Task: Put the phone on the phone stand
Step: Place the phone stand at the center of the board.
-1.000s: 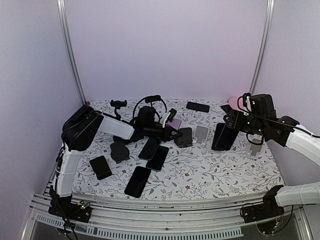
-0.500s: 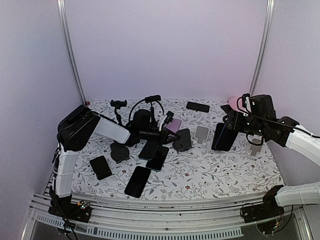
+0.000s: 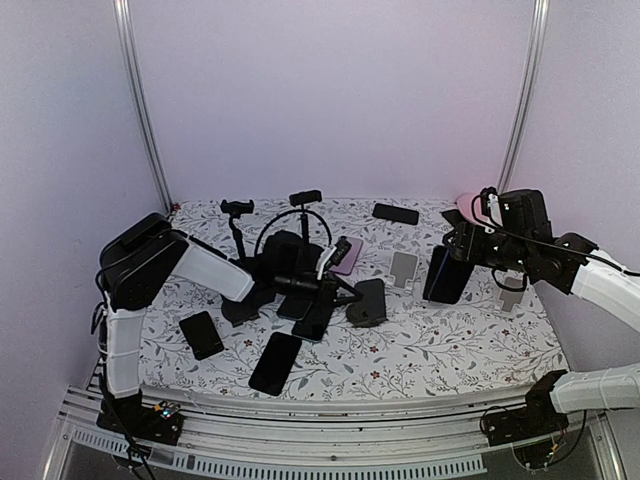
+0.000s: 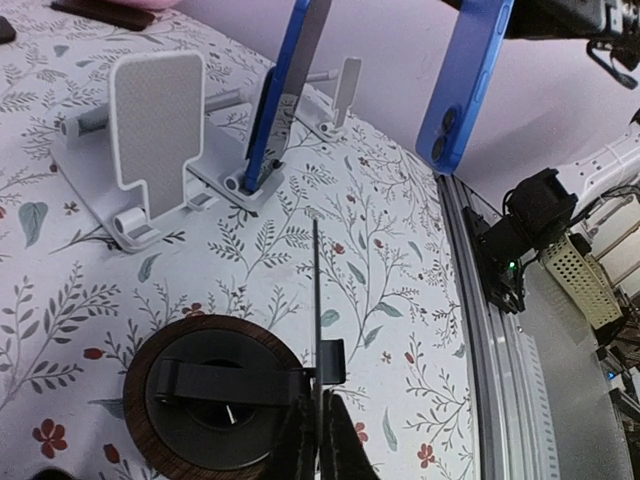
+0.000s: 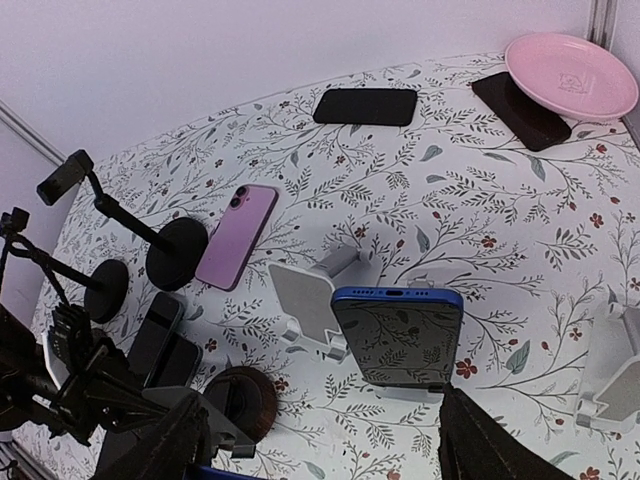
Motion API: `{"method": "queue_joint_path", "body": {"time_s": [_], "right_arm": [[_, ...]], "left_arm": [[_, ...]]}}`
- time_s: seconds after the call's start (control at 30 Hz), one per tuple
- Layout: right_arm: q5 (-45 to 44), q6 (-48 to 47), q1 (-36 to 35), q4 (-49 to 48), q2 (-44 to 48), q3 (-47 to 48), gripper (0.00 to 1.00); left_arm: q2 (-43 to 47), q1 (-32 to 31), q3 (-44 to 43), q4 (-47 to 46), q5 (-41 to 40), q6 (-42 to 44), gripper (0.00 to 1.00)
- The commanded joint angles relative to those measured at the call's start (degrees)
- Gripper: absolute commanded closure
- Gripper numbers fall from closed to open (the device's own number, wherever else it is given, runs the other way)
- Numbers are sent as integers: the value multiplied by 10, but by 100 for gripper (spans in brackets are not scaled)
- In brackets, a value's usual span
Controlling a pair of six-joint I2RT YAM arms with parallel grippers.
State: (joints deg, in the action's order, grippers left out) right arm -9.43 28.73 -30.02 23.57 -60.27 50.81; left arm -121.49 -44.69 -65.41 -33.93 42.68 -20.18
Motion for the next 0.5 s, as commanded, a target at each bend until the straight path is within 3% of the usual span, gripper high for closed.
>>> {"method": "queue_joint_path", "body": {"time_s": [0.0, 0.13, 0.47], "right_arm": [[9, -12, -10, -25, 1, 24, 78], [7, -16, -22, -25, -4, 30, 78], [-21, -13, -77, -11, -14, 29, 78]], "left_arm": [[23, -31, 22, -41, 5, -26, 100], [21, -49, 37, -90, -3, -54, 100], [-23, -82, -10, -24, 1, -16, 100]]}}
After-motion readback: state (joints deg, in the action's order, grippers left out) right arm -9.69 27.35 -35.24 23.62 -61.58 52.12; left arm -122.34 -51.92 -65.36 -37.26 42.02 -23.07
